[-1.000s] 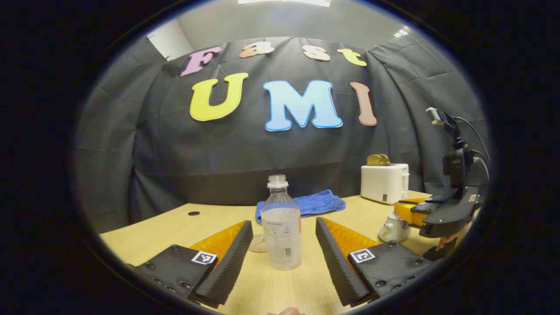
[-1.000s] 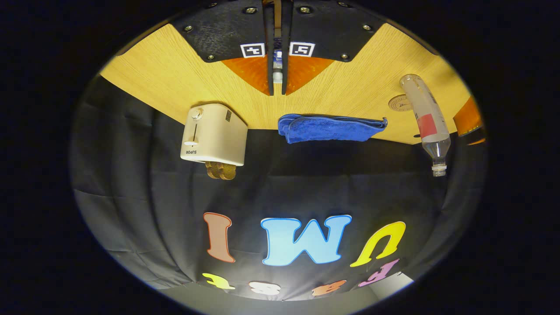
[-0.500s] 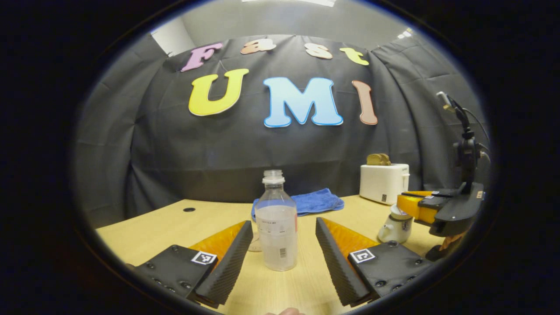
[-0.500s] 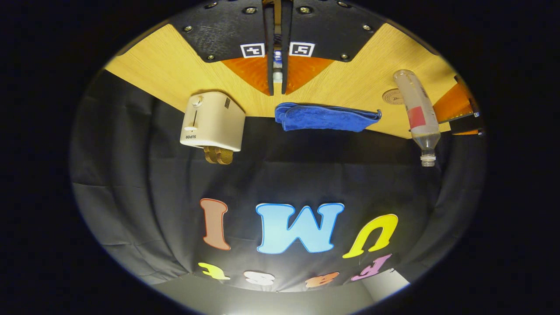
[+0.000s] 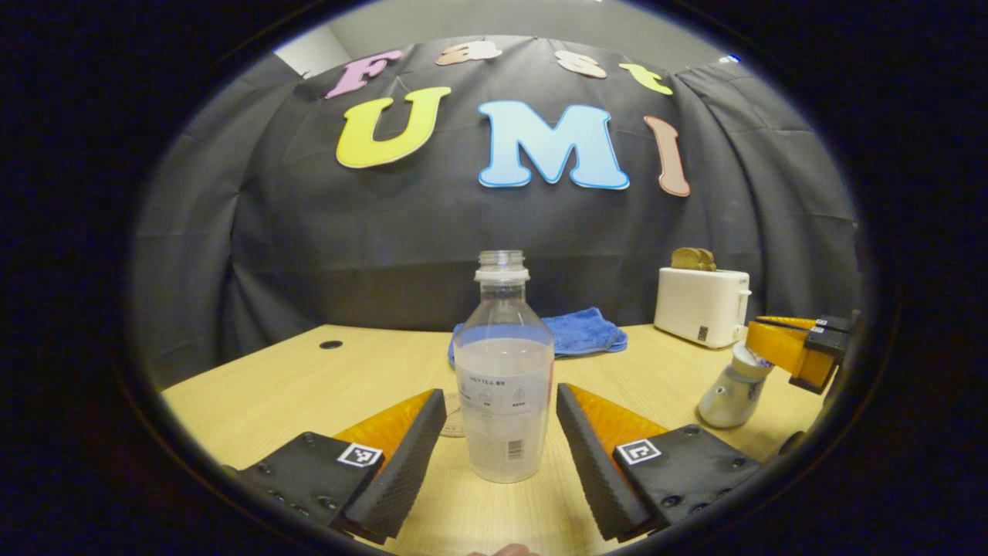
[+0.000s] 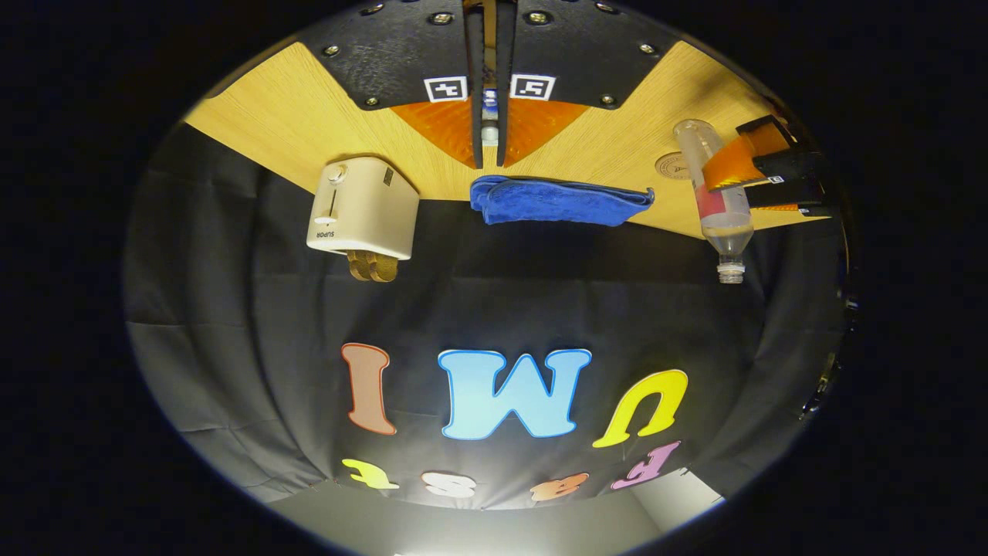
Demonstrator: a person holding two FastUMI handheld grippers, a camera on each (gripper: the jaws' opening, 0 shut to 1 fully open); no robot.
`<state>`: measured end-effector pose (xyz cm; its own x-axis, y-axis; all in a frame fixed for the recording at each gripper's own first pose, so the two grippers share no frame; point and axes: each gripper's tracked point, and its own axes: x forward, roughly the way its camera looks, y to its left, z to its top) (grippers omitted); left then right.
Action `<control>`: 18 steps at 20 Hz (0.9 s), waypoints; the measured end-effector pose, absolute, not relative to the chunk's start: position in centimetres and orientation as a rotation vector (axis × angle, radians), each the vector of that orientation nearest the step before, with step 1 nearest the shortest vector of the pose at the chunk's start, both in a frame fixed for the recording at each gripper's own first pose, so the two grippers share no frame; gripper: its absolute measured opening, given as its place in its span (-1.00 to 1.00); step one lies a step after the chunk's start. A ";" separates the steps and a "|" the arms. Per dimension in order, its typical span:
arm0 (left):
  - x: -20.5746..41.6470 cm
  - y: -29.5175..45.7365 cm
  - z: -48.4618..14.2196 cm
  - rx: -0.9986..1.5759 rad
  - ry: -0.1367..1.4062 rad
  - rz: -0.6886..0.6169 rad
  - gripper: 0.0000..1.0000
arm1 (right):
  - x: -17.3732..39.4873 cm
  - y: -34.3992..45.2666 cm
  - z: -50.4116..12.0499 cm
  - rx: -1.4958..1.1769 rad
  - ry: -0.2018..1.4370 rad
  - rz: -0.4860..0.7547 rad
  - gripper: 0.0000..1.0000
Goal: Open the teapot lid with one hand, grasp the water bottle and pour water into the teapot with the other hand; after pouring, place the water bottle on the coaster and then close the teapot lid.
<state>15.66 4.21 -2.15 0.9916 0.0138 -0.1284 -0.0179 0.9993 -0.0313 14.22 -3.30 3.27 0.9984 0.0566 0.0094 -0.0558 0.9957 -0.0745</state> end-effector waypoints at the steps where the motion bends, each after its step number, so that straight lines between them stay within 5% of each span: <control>1: 15.9 4.2 -2.2 -0.033 0.131 0.015 0.99 | 14.1 -3.3 3.3 -0.072 -0.010 0.059 -0.88; 10: 18.8 4.0 -2.0 -0.038 0.129 -0.001 0.99 | 13.5 -2.9 3.1 -0.073 -0.006 0.081 -0.88; 12: 18.7 4.4 -2.0 -0.043 0.130 0.006 0.77 | 13.2 -2.8 3.3 -0.079 -0.014 0.086 -0.88; 18: 17.6 4.9 -0.9 -0.009 0.126 0.031 0.72 | 10.8 -1.7 4.1 -0.102 -0.032 0.110 -0.88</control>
